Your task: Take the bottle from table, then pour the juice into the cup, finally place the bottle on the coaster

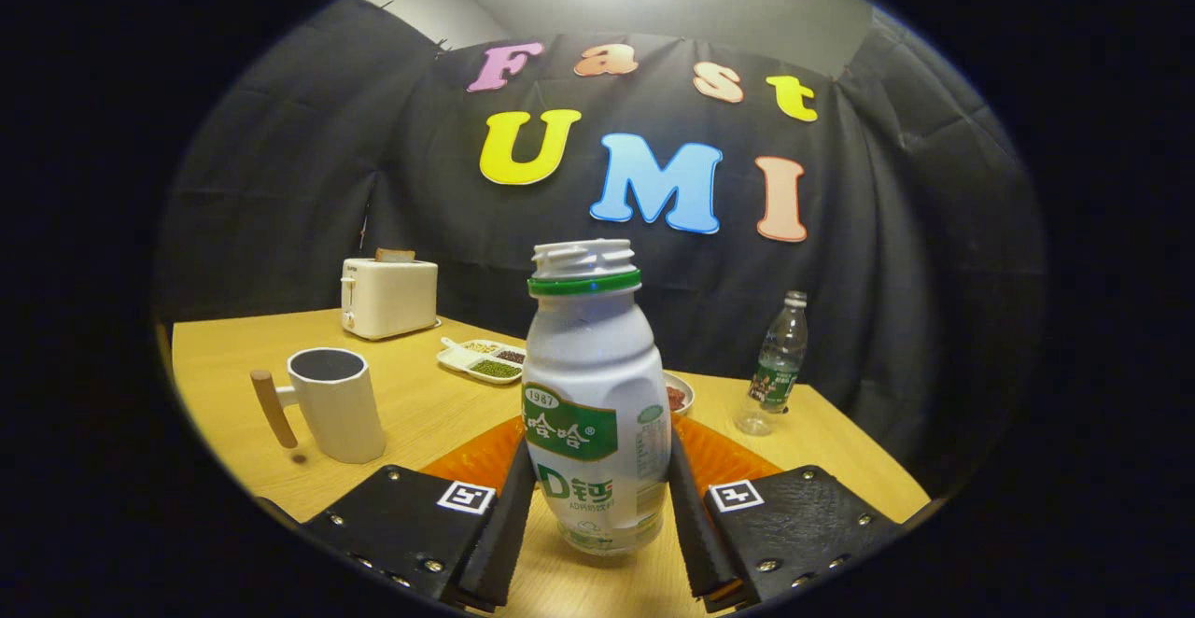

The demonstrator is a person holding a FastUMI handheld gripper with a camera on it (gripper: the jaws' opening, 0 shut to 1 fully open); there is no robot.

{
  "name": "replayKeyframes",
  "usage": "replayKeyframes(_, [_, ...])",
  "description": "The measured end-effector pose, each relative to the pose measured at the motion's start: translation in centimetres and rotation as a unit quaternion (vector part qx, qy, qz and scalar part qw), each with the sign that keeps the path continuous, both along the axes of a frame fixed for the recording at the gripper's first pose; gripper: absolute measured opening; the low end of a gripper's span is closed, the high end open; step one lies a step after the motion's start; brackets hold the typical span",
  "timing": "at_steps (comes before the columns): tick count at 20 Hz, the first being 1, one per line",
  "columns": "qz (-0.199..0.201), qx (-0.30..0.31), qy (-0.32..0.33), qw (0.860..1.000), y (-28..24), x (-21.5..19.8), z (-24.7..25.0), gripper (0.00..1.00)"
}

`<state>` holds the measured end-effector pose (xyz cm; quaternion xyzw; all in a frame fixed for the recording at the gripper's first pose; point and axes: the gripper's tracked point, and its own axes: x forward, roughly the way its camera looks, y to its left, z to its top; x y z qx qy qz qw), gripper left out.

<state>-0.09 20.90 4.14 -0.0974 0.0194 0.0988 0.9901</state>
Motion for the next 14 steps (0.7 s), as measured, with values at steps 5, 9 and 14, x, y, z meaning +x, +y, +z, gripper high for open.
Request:
replayKeyframes(5, [-0.013, -0.097, -0.058, 0.993, 0.8, 0.7, 2.9, 0.69])
replayKeyframes(9, [-0.019, -0.184, -0.098, 0.978, 2.3, 0.9, 4.2, 0.69])
replayKeyframes(14, [-0.013, -0.305, -0.145, 0.941, 4.9, 0.9, 4.9, 0.69])
